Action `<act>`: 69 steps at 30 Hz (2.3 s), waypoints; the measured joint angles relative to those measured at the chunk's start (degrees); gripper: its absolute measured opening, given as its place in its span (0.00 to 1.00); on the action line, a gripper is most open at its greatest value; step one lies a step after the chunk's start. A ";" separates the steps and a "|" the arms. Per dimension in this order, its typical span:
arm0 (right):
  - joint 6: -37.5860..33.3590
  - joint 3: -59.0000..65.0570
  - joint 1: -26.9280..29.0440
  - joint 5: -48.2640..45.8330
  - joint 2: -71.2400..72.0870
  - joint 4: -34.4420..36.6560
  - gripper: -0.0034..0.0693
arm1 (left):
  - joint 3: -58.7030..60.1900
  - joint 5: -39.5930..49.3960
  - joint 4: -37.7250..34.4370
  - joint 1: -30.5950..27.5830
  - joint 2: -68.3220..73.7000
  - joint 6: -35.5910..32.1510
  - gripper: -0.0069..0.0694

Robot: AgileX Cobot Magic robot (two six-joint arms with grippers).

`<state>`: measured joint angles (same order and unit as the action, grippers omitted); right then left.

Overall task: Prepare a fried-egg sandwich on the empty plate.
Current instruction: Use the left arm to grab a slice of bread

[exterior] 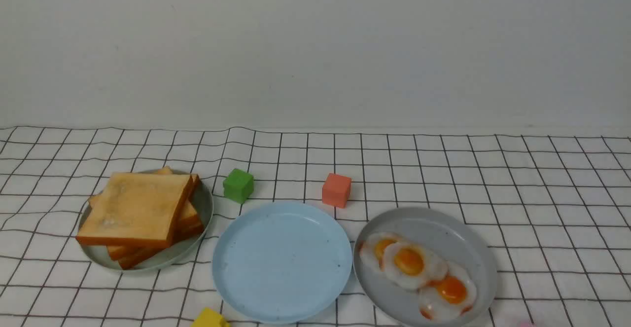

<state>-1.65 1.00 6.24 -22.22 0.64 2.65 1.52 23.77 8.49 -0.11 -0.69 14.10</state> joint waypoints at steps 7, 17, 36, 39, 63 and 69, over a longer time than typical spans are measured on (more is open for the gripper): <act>0.00 0.00 0.00 0.00 0.00 0.00 0.37 | 0.00 0.00 0.00 0.00 0.00 0.00 0.40; 0.00 0.00 0.00 0.00 0.00 0.00 0.37 | 0.00 0.00 0.00 0.00 0.00 0.00 0.40; 0.00 0.52 0.00 10.37 0.00 -0.67 0.37 | 0.00 0.00 0.06 0.00 0.00 0.00 0.40; 0.45 0.52 0.00 14.93 0.00 0.06 0.37 | 0.00 -0.12 0.47 0.00 0.00 -0.05 0.40; 32.49 -15.20 0.00 35.06 -5.39 5.69 0.38 | -0.85 -45.26 -6.86 0.00 0.00 6.86 0.40; 35.58 -39.61 0.00 24.55 -17.79 -7.89 0.38 | -19.97 -41.75 -15.52 0.00 5.56 9.88 0.40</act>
<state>33.93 -38.61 6.24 2.33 -17.15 -5.25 -18.45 -17.98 -7.03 -0.11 4.87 23.98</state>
